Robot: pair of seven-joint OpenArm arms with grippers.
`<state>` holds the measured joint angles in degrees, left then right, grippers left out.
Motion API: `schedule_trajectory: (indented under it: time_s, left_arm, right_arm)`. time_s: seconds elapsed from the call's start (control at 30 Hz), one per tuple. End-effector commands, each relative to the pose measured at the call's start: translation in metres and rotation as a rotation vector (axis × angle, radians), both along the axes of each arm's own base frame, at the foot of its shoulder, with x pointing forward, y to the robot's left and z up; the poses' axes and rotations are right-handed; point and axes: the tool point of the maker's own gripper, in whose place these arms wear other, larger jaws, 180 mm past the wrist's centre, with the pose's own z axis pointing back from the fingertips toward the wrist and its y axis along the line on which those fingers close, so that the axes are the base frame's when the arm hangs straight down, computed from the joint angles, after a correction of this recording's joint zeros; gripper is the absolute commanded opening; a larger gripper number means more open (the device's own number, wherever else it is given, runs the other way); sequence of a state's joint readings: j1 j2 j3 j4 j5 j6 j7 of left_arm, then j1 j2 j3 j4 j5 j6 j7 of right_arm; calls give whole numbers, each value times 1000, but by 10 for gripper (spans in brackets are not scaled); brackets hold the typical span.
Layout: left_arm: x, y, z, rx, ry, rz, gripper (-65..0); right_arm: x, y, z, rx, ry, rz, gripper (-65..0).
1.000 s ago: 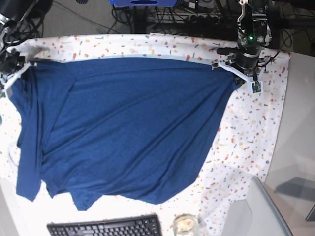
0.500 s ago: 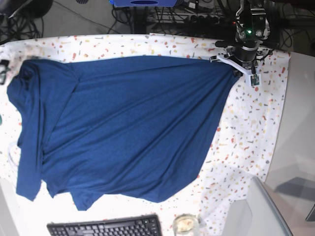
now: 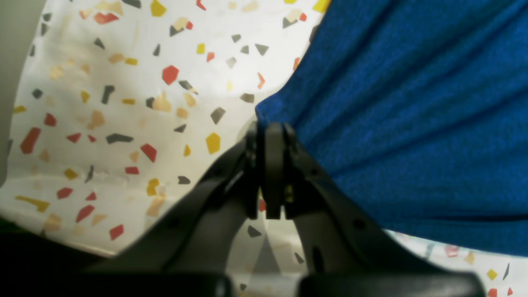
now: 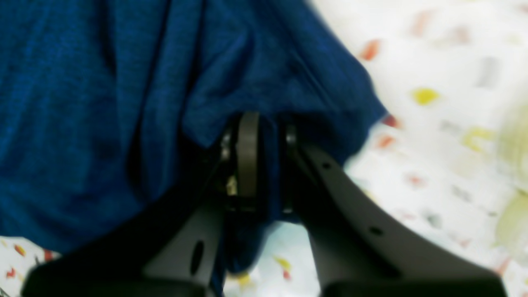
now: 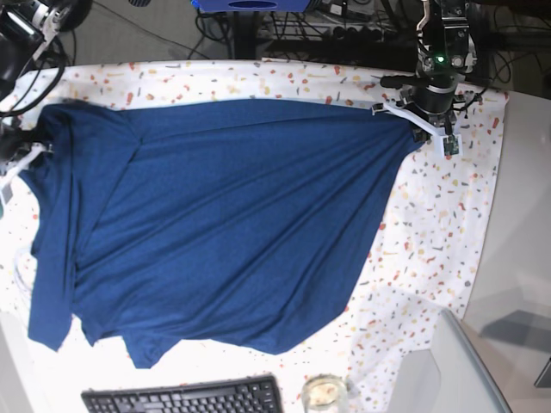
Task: Layout the t-shirt on the table in an organized manner, then fold the t-shirt properly
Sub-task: 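Release the shirt with the right gripper and regrasp its edge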
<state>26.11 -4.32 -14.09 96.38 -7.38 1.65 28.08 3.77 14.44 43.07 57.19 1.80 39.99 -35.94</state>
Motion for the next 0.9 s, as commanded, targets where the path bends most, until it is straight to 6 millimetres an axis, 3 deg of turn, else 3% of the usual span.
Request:
schedule_trajectory:
  time_s: [0.0, 0.1, 0.33, 0.5, 0.67, 0.87]
  left_arm:
    - [5, 4, 9, 21, -32, 0, -650]
    - [6, 6, 10, 25, -33, -2, -650]
    - [5, 7, 9, 31, -28, -9, -650]
    - [0, 2, 6, 21, -16, -15, -650]
    - [-3, 2, 5, 20, -9, -14, -650]
    - [-12, 3, 0, 21, 14, -10, -650]
  right_arm:
    - [10, -22, 14, -37, -49, -13, -569]
    - [4, -30, 8, -30, -46, -28, -575]
    - [-14, -62, 14, -86, -9, -34, -575]
    - [-9, -56, 15, -105, -2, 17, -575]
    - [-5, -59, 38, -194, -42, 75, -575]
    - [0, -48, 57, -246, -47, 115, -575]
